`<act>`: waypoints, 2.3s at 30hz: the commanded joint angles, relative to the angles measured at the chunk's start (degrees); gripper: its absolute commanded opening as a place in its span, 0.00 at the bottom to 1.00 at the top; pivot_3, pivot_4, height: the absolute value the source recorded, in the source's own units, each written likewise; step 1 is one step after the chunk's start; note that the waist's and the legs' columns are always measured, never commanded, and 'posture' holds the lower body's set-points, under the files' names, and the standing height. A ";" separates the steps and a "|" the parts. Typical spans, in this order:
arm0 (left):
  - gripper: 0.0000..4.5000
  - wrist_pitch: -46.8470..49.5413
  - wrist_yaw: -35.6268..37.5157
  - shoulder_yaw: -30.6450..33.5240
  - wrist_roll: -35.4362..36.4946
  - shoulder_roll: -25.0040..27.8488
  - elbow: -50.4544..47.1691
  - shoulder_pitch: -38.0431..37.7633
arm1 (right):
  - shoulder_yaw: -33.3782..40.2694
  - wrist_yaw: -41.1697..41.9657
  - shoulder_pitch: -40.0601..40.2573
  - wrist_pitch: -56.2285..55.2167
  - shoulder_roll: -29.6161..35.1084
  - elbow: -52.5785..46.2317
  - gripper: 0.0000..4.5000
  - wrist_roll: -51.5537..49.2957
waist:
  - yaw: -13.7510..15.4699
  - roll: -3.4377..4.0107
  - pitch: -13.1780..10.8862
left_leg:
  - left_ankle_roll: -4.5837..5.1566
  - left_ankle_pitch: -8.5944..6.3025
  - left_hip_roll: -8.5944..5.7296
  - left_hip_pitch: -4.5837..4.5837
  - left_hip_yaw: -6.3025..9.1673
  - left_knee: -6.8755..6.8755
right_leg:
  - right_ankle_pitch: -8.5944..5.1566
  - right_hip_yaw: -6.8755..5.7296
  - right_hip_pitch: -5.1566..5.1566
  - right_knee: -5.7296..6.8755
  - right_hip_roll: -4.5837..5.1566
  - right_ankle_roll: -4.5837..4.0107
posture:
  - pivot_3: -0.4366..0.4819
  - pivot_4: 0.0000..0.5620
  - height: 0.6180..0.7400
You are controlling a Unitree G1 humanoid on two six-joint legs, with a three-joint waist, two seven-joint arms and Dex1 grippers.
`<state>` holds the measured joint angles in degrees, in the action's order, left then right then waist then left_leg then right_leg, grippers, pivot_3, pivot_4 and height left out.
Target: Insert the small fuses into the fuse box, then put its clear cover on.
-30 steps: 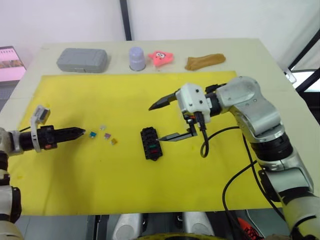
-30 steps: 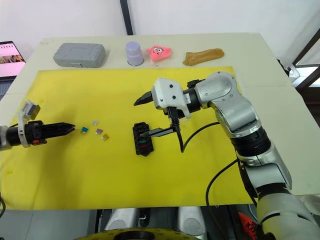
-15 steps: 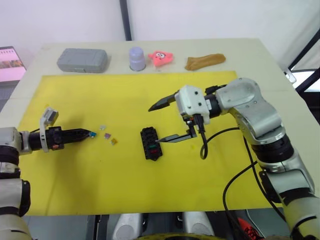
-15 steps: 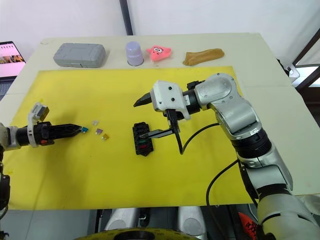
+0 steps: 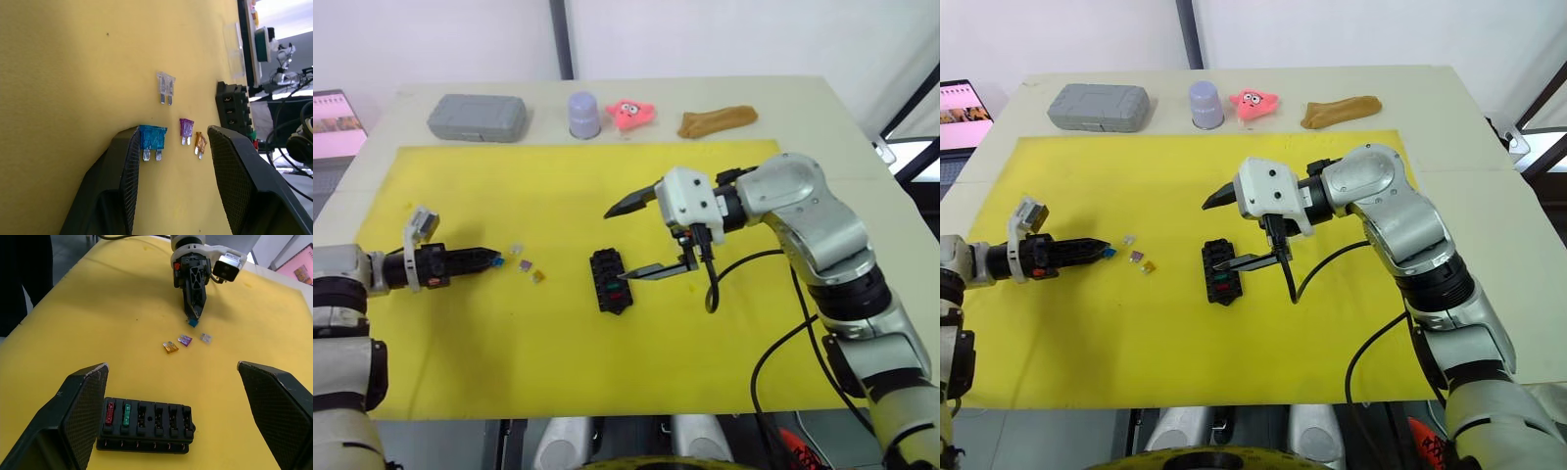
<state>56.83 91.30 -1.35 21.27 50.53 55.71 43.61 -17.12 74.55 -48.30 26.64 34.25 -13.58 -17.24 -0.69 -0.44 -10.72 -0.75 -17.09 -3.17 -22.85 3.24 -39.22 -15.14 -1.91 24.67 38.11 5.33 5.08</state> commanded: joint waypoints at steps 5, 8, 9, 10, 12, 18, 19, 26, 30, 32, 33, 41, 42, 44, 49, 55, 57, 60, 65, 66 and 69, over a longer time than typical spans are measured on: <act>0.51 -0.84 1.06 -0.21 -1.37 -0.05 -0.74 -0.26 | 1.28 -0.35 -0.40 0.13 0.63 -2.35 1.00 -1.17 | -0.04 0.00 0.00 | 0.00 0.00 0.00 0.00 0.00 0.00 | 0.00 0.00 0.00 0.00 0.00 0.00 | 0.48 0.27 0.92; 0.38 -1.11 1.01 -0.18 -1.66 0.00 -0.93 -0.60 | 1.20 -0.40 -0.52 0.01 0.48 -2.16 1.00 -1.14 | -0.06 0.00 0.00 | 0.00 0.00 0.00 0.00 0.00 0.00 | 0.00 0.00 0.00 0.00 0.00 0.00 | 0.48 0.27 0.92; 0.31 -1.24 0.97 -0.23 -1.79 0.00 -1.09 -0.82 | 1.14 -0.42 -0.59 -0.08 0.40 -2.04 1.00 -1.08 | -0.10 0.00 0.00 | 0.00 0.00 0.00 0.00 0.00 0.00 | 0.00 0.00 0.00 0.00 0.00 0.00 | 0.48 0.27 0.92; 0.31 -1.38 0.91 -0.20 -1.90 -0.03 -1.26 -1.07 | 1.10 -0.44 -0.66 -0.14 0.32 -1.95 1.00 -1.04 | -0.14 0.00 0.00 | 0.00 0.00 0.00 0.00 0.00 0.00 | 0.00 0.00 0.00 0.00 0.00 0.00 | 0.48 0.27 0.92; 0.31 -1.45 0.80 -0.04 -2.01 -0.08 -1.50 -1.42 | 1.06 -0.48 -0.73 -0.20 0.23 -1.86 1.00 -1.01 | -0.18 0.00 0.00 | 0.00 0.00 0.01 0.00 0.00 0.00 | 0.00 0.00 0.01 0.00 0.00 0.00 | 0.48 0.27 0.92; 0.31 -1.67 0.58 0.31 -2.18 0.09 -2.19 -2.49 | 1.02 -0.43 -0.80 -0.36 0.18 -1.68 1.00 -0.97 | -0.19 0.00 0.00 | 0.00 0.00 0.01 0.00 0.00 0.00 | 0.00 0.00 0.01 0.00 0.00 0.00 | 0.48 0.27 0.92; 0.31 -1.69 0.52 0.40 -2.17 0.12 -2.27 -2.59 | 1.02 -0.42 -0.82 -0.37 0.17 -1.66 1.00 -0.98 | -0.20 0.00 0.00 | 0.00 0.00 0.01 0.00 0.00 0.00 | 0.00 0.00 0.01 0.00 0.00 0.00 | 0.48 0.27 0.92; 0.31 -2.10 0.21 0.86 -2.24 0.17 -2.27 -2.90 | 0.96 -0.33 -1.00 -0.75 0.00 -1.23 1.00 -0.87 | -0.20 0.00 0.00 | 0.00 0.00 0.01 0.00 0.00 0.00 | 0.00 0.00 0.01 0.00 0.00 0.00 | 0.48 0.27 0.92; 0.01 -2.41 0.07 0.92 -2.23 0.24 -2.62 -3.43 | 0.97 -0.28 -1.03 -0.82 -0.03 -1.16 1.00 -0.90 | -0.21 0.00 0.00 | 0.00 0.00 0.02 0.00 0.00 0.00 | 0.00 0.00 0.02 0.00 0.00 0.00 | 0.48 0.27 0.92; 0.01 -2.67 -0.11 0.91 -2.29 0.27 -2.88 -3.75 | 0.98 -0.26 -1.03 -0.84 -0.03 -1.13 1.00 -0.90 | -0.23 0.00 0.00 | 0.00 0.00 0.03 0.01 0.00 0.00 | 0.00 0.00 0.02 0.00 0.00 0.00 | 0.48 0.27 0.92; 0.01 -3.01 -0.32 0.93 -2.38 0.29 -2.98 -3.95 | 0.99 -0.26 -1.03 -0.81 -0.03 -1.14 1.00 -0.92 | -0.22 0.00 0.00 | 0.00 0.00 0.03 0.01 0.00 0.00 | 0.00 0.00 0.02 0.01 0.00 0.00 | 0.48 0.27 0.92; 0.01 -3.02 -0.52 1.79 -1.65 0.86 -3.93 -4.80 | 0.90 -0.23 -1.10 -0.99 -0.14 -0.88 1.00 -0.86 | -0.26 0.00 0.00 | 0.00 0.00 0.03 0.02 0.00 0.00 | 0.00 0.01 0.02 0.01 0.00 0.00 | 0.48 0.27 0.92; 0.01 -2.90 -0.57 2.02 -1.55 0.95 -4.11 -4.90 | 0.88 -0.23 -1.10 -1.05 -0.16 -0.84 1.00 -0.84 | -0.27 0.00 0.00 | 0.00 0.00 0.03 0.02 0.00 0.00 | 0.00 0.01 0.02 0.01 0.00 0.00 | 0.48 0.27 0.92; 0.01 -2.46 -0.71 2.72 -1.02 1.18 -4.94 -5.22 | 0.87 -0.25 -1.10 -1.12 -0.21 -0.78 1.00 -0.84 | -0.32 0.00 0.00 | 0.00 0.00 0.03 0.02 0.00 0.00 | 0.00 0.01 0.02 0.01 0.01 0.00 | 0.48 0.27 0.92; 0.01 -2.22 -2.59 5.20 0.59 1.61 -7.99 -6.18 | 0.76 -0.27 -0.95 -1.32 -0.34 -0.65 1.00 -0.82 | -0.34 0.00 0.00 | 0.00 0.00 0.05 0.02 0.00 0.00 | 0.00 0.01 0.02 0.01 0.04 0.00 | 0.48 0.27 0.92; 0.01 4.80 -5.50 12.19 8.76 2.55 -24.11 -7.39 | 0.85 -0.60 -0.06 -1.23 -0.32 -0.55 1.00 -0.86 | -0.15 -0.02 -0.01 | -0.01 0.00 0.06 -0.02 0.03 0.00 | 0.00 0.02 0.03 0.01 0.10 0.00 | 0.48 0.27 0.92; 0.01 8.31 -7.22 14.62 12.68 2.24 -32.90 -8.40 | 1.56 -1.72 0.38 1.11 -1.10 -0.49 1.00 -2.22 | -0.03 -0.03 -0.01 | -0.01 0.00 0.04 -0.05 0.04 -0.01 | 0.00 0.02 0.03 -0.01 0.14 0.00 | 0.48 0.27 0.92; 0.01 12.40 -10.43 16.92 18.12 0.81 -45.10 -9.89 | 3.24 -5.15 0.06 7.98 -3.88 0.26 1.00 -6.02 | -0.16 -0.03 -0.01 | -0.01 0.00 0.03 -0.06 0.04 -0.01 | 0.00 0.02 0.02 -0.02 0.18 0.00 | 0.48 0.27 0.92; 0.01 10.66 -15.41 15.79 22.33 -2.11 -60.05 -11.16 | 8.48 -13.39 -0.83 22.73 -10.65 1.43 1.00 -15.29 | -0.32 -0.03 -0.01 | -0.07 0.03 0.07 -0.04 0.07 0.00 | 0.00 0.03 0.03 -0.02 0.16 -0.01 | 0.48 0.27 0.92; 0.01 9.56 -15.93 15.13 22.52 -2.42 -61.94 -10.98 | 9.55 -14.34 -0.77 25.31 -11.41 1.20 1.00 -17.23 | -0.25 -0.03 -0.01 | -0.08 0.04 0.07 -0.04 0.08 0.00 | 0.00 0.03 0.03 -0.01 0.15 -0.02 | 0.48 0.27 0.92; 0.01 7.23 -17.38 14.18 23.61 -3.22 -65.42 -10.06 | 11.07 -16.76 -0.82 29.90 -12.01 0.64 1.00 -20.13 | -0.08 -0.03 -0.01 | -0.08 0.04 0.05 -0.05 0.08 0.00 | 0.00 0.03 0.03 -0.03 0.17 -0.02 | 0.48 0.27 0.92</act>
<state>65.71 74.58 12.24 43.59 46.93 -7.39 32.38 -8.29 59.07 -47.69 54.65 22.36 -11.16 -34.91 -0.77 -0.47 -10.72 -0.82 -17.05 -3.13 -22.90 3.31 -39.22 -15.14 -1.88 24.69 38.07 5.50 5.07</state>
